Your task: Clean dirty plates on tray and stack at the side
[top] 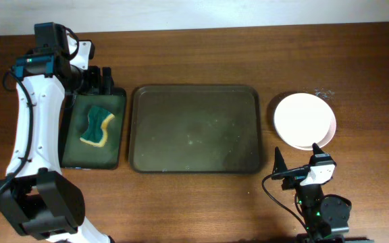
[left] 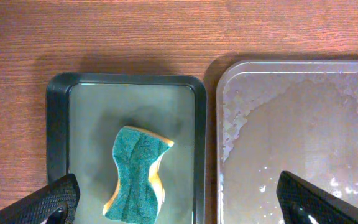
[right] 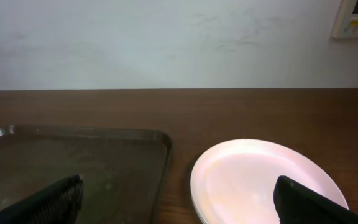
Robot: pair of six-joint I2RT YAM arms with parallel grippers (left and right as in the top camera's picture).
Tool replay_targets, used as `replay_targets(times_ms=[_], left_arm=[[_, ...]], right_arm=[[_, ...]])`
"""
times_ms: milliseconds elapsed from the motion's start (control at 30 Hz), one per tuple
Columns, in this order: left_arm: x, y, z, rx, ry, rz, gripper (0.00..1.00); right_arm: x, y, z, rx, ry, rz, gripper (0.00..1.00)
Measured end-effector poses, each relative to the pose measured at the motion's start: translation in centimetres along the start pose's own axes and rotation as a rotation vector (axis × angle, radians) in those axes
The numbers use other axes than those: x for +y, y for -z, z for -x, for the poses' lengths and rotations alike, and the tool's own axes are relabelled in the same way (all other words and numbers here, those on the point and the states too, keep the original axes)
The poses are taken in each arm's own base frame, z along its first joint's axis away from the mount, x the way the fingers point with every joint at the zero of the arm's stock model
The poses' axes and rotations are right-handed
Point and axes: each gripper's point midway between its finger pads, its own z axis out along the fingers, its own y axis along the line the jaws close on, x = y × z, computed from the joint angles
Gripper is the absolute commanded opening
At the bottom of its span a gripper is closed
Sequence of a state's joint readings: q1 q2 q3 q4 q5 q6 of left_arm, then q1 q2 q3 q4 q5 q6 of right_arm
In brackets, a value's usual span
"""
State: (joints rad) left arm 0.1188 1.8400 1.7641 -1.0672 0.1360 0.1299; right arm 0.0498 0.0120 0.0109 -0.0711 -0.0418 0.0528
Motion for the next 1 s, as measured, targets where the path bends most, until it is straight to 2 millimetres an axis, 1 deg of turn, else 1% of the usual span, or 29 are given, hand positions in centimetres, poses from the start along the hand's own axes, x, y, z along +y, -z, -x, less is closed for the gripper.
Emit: replay_targets(times_ms=[667, 733, 767, 800, 867, 900, 933, 1000], left_arm=[[0.0, 0.0, 0.0, -0.001, 0.0, 0.0, 0.99], [-0.1, 0.5, 0.1, -0.012, -0.002, 0.001, 0.99], [-0.2, 1.1, 0.2, -0.025, -0.004, 0.003, 0.99], [-0.4, 2.3, 0.4, -0.053, -0.009, 0.007, 0.99], [-1.1, 5.5, 1.0, -0.129, -0.028, 0.012, 0.99], [-1.7, 7.3, 1.3, -0.171, -0.04, 0.013, 0.99], [-2.5, 10.1, 1.5, -0.237, -0.06, 0.015, 0.99], [-3.7, 13.9, 1.5, -0.327, -0.086, 0.013, 0.99]], right_arm=[[0.0, 0.0, 0.0, 0.0, 0.0, 0.0, 0.98], [0.0, 0.0, 0.0, 0.0, 0.0, 0.0, 0.98], [0.0, 0.0, 0.0, 0.0, 0.0, 0.0, 0.98], [0.0, 0.0, 0.0, 0.0, 0.0, 0.0, 0.98], [0.0, 0.0, 0.0, 0.0, 0.0, 0.0, 0.98], [0.0, 0.0, 0.0, 0.0, 0.0, 0.0, 0.98], [0.0, 0.0, 0.0, 0.0, 0.0, 0.0, 0.98], [0.0, 0.0, 0.0, 0.0, 0.001, 0.0, 0.98]])
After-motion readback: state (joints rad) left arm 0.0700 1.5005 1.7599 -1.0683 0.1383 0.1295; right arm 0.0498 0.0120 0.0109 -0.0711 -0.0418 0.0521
